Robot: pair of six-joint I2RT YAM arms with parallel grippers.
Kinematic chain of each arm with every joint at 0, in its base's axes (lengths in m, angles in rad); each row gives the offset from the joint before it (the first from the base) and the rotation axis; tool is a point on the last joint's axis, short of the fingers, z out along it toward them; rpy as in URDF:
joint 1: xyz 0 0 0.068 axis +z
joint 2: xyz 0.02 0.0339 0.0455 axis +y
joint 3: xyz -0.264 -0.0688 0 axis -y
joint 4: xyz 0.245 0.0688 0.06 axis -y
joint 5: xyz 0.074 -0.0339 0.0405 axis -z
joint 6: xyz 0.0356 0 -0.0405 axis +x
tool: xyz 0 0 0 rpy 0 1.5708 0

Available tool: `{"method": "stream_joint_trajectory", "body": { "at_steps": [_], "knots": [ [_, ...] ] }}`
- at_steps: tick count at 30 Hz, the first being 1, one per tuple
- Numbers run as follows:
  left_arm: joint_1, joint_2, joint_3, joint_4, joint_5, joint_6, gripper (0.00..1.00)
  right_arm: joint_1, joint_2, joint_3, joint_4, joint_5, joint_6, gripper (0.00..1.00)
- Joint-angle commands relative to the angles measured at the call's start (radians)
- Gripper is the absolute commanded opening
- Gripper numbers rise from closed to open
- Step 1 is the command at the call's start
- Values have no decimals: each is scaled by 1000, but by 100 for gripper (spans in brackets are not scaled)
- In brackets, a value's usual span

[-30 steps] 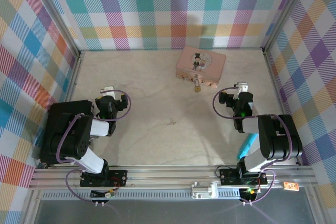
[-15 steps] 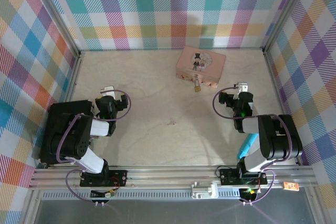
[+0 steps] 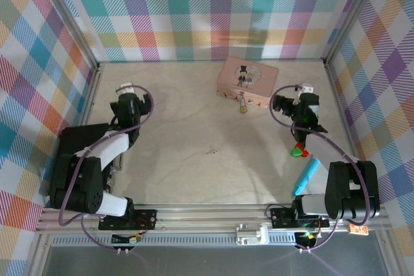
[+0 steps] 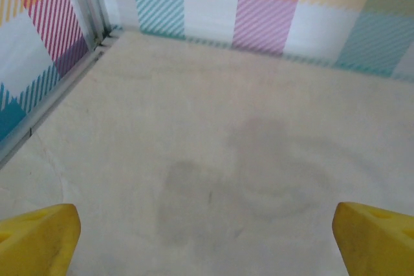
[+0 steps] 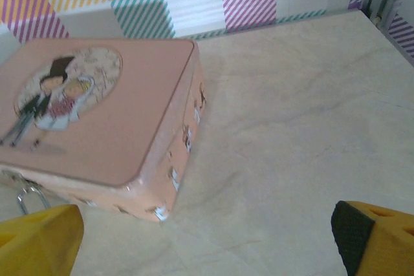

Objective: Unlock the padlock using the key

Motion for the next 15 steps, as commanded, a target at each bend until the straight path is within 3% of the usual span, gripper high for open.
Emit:
{"method": "stream_joint_trajectory", "body": {
  "at_steps": [1, 7, 10, 15],
  "knots": [
    [-12, -14, 116, -293, 38, -175, 99, -4, 72, 148, -260, -60, 99, 99],
    [-15, 16, 224, -457, 98, -425, 100, -4, 318, 479, -506, -163, 265, 99],
    [-15, 29, 244, -499, 147, -445, 100, -4, 419, 553, -474, -228, 274, 99],
    [-19, 34, 228, -532, 327, -482, 100, -4, 577, 694, -521, -262, 251, 100]
  ]
}}
